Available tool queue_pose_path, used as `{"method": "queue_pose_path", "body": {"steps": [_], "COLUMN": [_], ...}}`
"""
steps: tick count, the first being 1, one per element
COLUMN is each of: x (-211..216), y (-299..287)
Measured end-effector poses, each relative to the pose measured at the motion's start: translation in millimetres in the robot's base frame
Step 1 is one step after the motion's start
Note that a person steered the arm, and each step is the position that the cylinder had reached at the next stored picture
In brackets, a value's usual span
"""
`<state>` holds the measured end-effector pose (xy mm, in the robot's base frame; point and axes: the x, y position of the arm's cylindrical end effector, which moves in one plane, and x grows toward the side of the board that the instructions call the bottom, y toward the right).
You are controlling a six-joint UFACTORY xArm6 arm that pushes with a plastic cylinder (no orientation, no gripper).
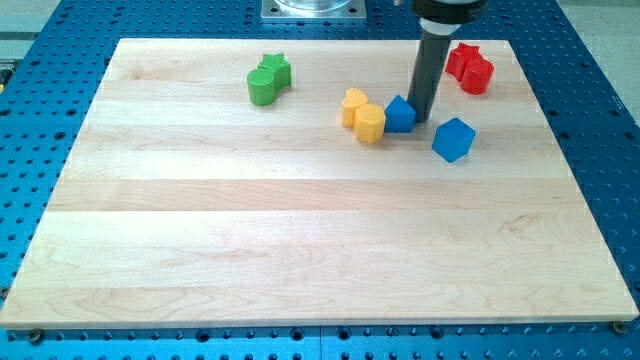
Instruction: Separate the heart from the hexagon
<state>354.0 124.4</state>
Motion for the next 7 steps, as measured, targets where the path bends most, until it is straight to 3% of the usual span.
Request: {"method": "queue_pose_path", "body": {"steps": [1, 3, 4, 6, 7], "x": [1.2, 22.2, 32.0, 105.6, 106.3], "y": [5.3, 92.4, 107.5, 76.9, 44.8]}}
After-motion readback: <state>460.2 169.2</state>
